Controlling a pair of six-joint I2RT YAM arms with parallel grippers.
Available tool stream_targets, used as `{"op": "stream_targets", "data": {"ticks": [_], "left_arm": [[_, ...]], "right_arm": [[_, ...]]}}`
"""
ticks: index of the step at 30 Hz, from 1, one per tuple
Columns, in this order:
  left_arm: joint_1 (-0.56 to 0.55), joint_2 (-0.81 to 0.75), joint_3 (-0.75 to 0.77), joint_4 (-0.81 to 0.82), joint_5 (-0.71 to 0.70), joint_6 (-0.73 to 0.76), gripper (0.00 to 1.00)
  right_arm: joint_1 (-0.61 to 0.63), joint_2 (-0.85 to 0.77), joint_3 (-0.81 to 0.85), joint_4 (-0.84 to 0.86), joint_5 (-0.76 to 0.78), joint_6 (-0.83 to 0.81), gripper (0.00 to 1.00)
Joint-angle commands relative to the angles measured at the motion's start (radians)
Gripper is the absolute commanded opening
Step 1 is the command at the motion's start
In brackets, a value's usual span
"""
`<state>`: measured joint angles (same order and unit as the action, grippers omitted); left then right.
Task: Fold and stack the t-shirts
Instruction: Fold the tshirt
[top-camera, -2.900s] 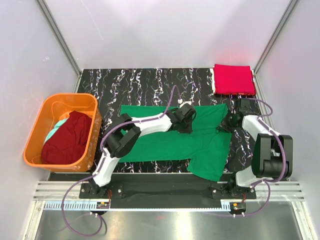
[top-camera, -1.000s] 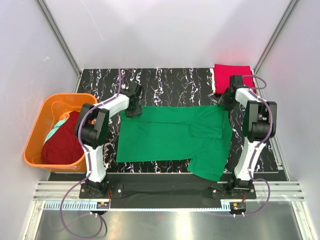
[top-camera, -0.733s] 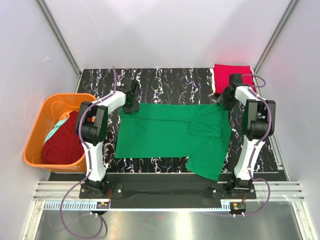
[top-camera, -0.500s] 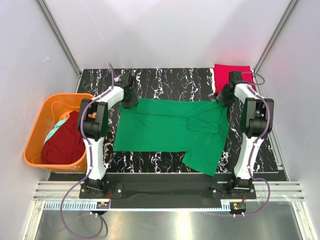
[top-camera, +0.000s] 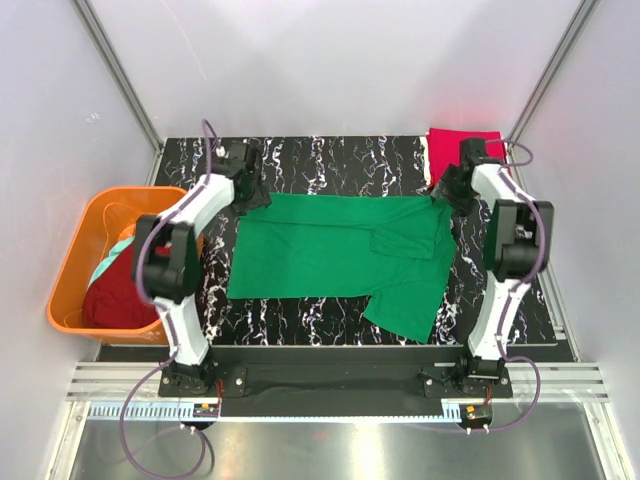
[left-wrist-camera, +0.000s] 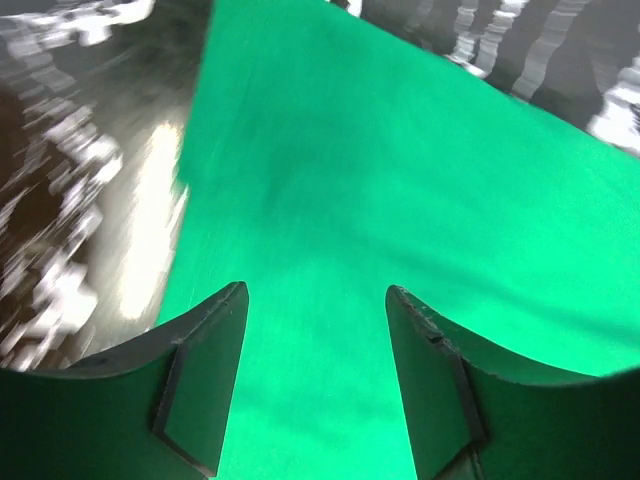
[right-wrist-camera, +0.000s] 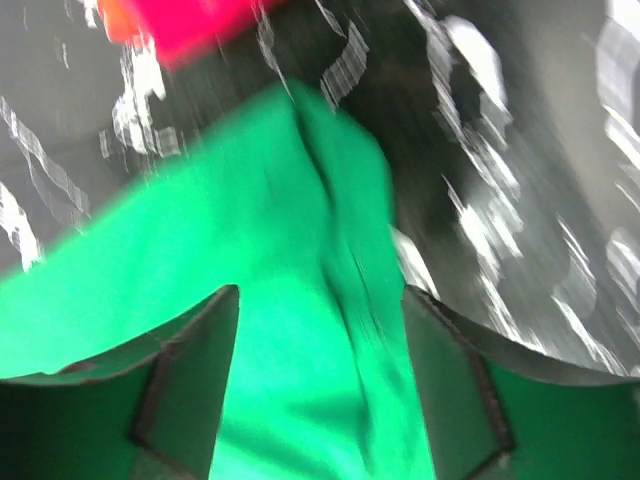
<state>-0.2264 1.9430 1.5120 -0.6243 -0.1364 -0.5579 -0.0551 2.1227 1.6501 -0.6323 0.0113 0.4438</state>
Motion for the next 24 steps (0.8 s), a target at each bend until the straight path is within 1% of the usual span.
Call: {"op": "stream_targets", "data": {"ticks": [1, 2, 3, 4, 5, 6, 7, 8, 9, 11, 12, 13, 15, 17, 21, 23, 24], "left_arm": [[-0.040, -0.258, -0.062, -0.005, -0.061, 0.003, 0.64], [-0.065, -0.294, -0.120, -0.009, -0.071, -0.016, 0.64], [-0.077, -0.337, -0.163, -0.015, -0.083, -0.028, 0.63], [-0.086, -0.411, -0.205, -0.017, -0.086, -0.043, 0.59], [-0.108, -0.455, -0.299, -0.018, -0.095, -0.087, 0.58], [-0.120, -0.490, -0.346, -0.031, -0.130, -0.108, 0.56], [-0.132, -0.562, -0.389, -0.032, -0.144, -0.128, 0.56], [-0.145, -0.590, -0.442, -0.035, -0.156, -0.166, 0.54], [-0.145, -0.614, -0.522, -0.054, -0.167, -0.195, 0.53], [-0.143, -0.682, -0.596, -0.071, -0.175, -0.255, 0.50], [-0.143, -0.705, -0.651, -0.093, -0.208, -0.272, 0.49], [-0.143, -0.723, -0.674, -0.101, -0.227, -0.289, 0.49], [-0.142, -0.769, -0.714, -0.110, -0.258, -0.315, 0.49], [-0.142, -0.786, -0.745, -0.120, -0.273, -0.348, 0.49], [-0.133, -0.797, -0.786, -0.083, -0.249, -0.366, 0.50], [-0.128, -0.785, -0.791, -0.074, -0.250, -0.367, 0.49], [-0.125, -0.776, -0.793, -0.066, -0.256, -0.364, 0.49]], "right_arm": [[0.011, -0.265, -0.067, -0.099, 0.111, -0.056, 0.75], [0.011, -0.347, -0.094, -0.110, 0.113, -0.057, 0.78], [0.011, -0.389, -0.155, -0.125, 0.077, -0.054, 0.79], [0.014, -0.429, -0.189, -0.133, 0.047, -0.045, 0.79], [0.017, -0.510, -0.229, -0.136, 0.014, -0.013, 0.79], [0.021, -0.553, -0.318, -0.142, -0.054, 0.007, 0.79], [0.026, -0.594, -0.366, -0.144, -0.097, 0.025, 0.78], [0.032, -0.669, -0.415, -0.145, -0.144, 0.064, 0.78], [0.038, -0.703, -0.503, -0.165, -0.189, 0.087, 0.76], [0.051, -0.797, -0.579, -0.190, -0.212, 0.120, 0.75], [0.079, -0.823, -0.634, -0.229, -0.186, 0.136, 0.74], [0.095, -0.852, -0.660, -0.245, -0.165, 0.147, 0.71], [0.126, -0.924, -0.738, -0.280, -0.120, 0.186, 0.70], [0.138, -0.964, -0.788, -0.293, -0.134, 0.225, 0.68], [0.161, -1.000, -0.907, -0.287, -0.172, 0.276, 0.67], [0.167, -0.991, -0.920, -0.296, -0.142, 0.276, 0.66], [0.167, -0.988, -0.926, -0.305, -0.102, 0.277, 0.66]]}}
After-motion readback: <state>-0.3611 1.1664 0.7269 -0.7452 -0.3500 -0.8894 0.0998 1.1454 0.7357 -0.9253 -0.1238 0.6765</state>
